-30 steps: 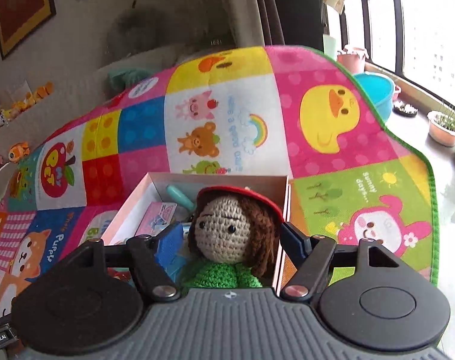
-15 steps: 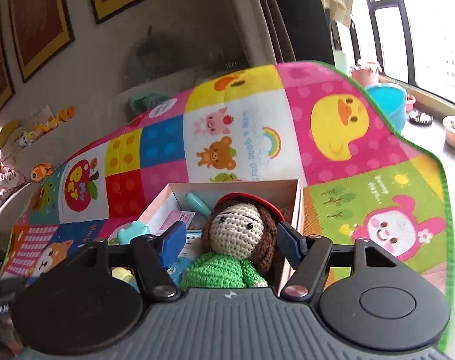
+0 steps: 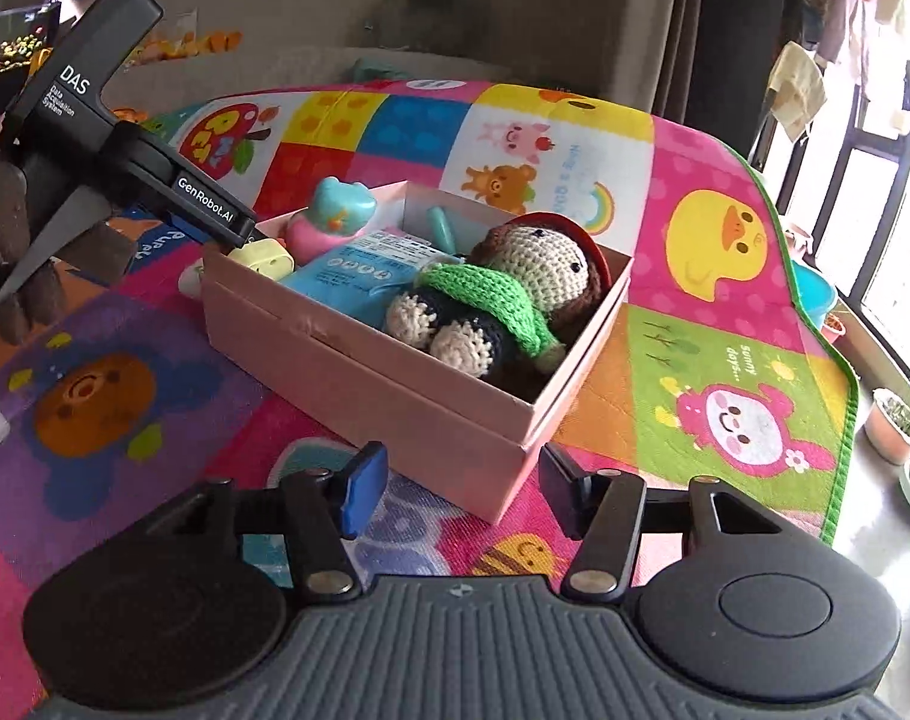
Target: Organize objects
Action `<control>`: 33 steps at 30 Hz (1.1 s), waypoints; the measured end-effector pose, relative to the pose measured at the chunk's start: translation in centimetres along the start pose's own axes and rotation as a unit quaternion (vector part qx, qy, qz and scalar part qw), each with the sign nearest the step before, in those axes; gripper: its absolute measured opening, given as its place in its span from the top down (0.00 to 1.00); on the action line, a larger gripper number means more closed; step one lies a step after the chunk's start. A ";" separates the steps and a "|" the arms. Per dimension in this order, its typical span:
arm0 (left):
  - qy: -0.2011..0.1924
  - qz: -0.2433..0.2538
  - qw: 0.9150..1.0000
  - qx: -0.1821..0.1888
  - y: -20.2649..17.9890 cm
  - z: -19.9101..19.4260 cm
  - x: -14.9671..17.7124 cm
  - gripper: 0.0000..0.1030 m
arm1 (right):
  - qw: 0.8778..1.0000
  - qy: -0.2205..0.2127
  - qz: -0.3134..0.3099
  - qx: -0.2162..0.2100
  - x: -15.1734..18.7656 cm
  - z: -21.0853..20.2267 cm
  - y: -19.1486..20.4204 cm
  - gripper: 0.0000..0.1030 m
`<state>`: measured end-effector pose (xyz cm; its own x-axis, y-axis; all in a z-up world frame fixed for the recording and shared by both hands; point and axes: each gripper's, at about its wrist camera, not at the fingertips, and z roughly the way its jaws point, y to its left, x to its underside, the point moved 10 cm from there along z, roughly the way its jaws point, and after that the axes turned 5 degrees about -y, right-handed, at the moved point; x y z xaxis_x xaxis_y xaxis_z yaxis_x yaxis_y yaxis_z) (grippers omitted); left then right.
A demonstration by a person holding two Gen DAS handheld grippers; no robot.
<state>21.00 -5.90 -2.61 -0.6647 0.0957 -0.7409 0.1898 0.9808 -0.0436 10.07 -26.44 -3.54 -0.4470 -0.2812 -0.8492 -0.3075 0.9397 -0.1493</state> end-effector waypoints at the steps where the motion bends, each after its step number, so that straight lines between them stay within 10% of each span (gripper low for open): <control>1: 0.000 -0.005 1.000 0.000 0.6 -0.5 0.3 0.30 | 1.000 -0.002 -0.001 0.001 -0.3 0.2 0.3 0.46; 11: -0.020 -0.098 0.994 -0.054 9.8 -2.4 2.2 0.03 | 0.999 -0.014 -0.031 -0.042 -4.1 2.9 5.7 0.45; 25: -0.056 -0.150 0.986 -0.041 12.5 -0.9 2.4 0.02 | 1.000 0.003 -0.021 -0.020 -5.8 5.7 7.8 0.44; 33: -0.192 -0.155 0.968 -0.050 11.4 -9.5 1.6 0.03 | 0.999 0.023 0.033 0.003 -4.5 4.1 7.2 0.24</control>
<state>15.24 7.01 2.08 -0.3566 -0.2564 -0.8984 -0.0595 0.9659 -0.2520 13.31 -17.63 -2.82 -0.5042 -0.2274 -0.8331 -0.2713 0.9576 -0.0971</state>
